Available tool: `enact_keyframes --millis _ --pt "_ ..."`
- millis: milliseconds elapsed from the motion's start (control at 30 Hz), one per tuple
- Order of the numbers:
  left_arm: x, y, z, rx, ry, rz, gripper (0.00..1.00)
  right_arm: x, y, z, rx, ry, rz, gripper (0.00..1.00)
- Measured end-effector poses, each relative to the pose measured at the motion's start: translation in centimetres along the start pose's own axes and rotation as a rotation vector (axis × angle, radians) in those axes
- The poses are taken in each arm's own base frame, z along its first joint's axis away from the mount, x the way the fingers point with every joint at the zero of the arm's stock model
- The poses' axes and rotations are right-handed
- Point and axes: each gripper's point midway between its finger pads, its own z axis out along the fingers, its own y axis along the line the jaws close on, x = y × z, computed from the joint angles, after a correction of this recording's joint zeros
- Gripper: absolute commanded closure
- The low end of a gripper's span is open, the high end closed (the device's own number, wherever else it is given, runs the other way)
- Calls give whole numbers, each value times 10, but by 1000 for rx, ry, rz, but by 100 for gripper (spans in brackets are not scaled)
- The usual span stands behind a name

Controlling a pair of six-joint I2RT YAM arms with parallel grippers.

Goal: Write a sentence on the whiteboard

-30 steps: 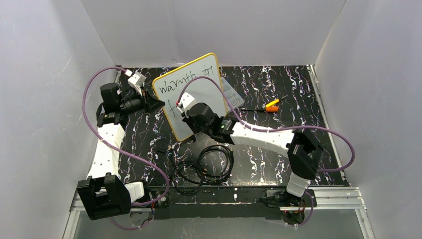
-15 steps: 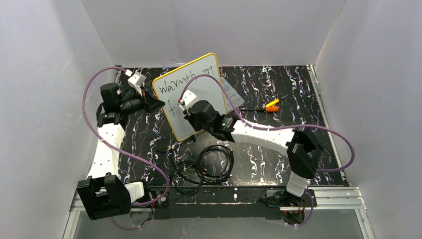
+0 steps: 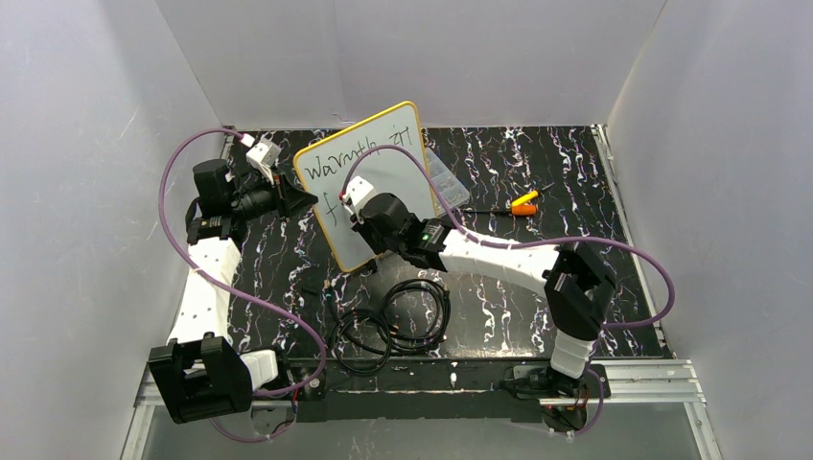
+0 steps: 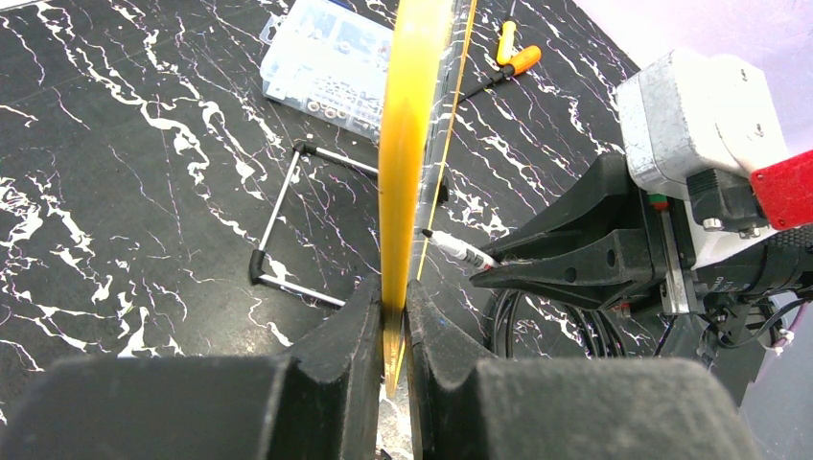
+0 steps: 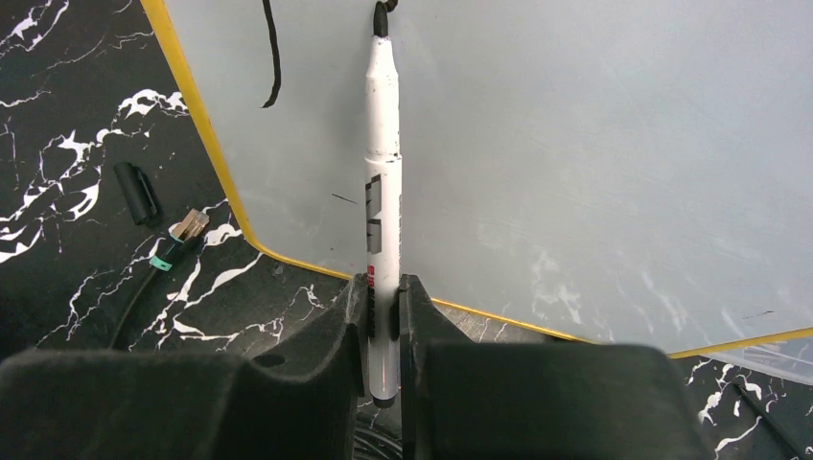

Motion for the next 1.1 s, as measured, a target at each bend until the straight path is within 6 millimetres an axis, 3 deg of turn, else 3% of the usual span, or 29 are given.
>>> enact_keyframes --millis 433,833,1100 --pt "0 0 0 0 0 0 100 10 8 2 -42 34 -21 99" --pt "0 0 0 -1 -1 1 100 15 -4 1 17 59 -37 99" --pt "0 0 0 -2 -1 1 100 0 -9 -2 39 36 -55 99"
